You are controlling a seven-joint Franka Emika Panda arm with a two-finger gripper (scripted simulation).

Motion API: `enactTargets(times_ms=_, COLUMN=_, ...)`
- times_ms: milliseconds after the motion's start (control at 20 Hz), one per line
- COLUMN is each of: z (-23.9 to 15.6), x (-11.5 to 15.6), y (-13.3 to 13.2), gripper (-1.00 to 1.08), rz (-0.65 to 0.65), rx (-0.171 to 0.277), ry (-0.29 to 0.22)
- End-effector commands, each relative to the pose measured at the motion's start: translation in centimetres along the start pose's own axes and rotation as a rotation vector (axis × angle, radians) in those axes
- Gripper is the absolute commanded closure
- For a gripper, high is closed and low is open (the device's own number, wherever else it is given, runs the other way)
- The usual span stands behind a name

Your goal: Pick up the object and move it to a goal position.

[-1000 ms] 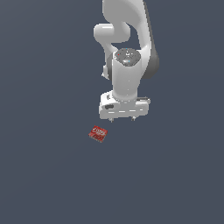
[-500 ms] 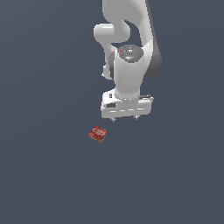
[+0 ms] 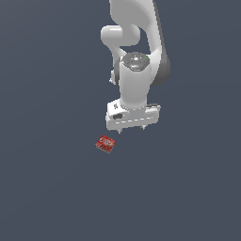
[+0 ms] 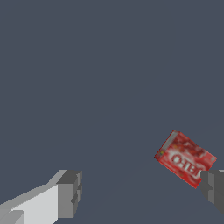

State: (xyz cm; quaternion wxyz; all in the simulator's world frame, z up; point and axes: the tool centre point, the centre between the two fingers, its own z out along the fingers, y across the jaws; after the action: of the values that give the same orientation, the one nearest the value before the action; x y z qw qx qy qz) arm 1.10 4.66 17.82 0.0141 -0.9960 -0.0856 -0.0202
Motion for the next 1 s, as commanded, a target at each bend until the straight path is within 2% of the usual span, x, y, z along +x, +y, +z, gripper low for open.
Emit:
enactTargets(times_ms=0, z=0.4, x=-0.1, y=0.5, gripper=-0.92, rz=-0.034, rx=-0.002, ry=-0.002)
enactTargets(times_ms=950, z=5.3, x=-1.6, y=6.4, gripper=-0.92, rz=-0.446, rx=-0.017, ry=-0.027)
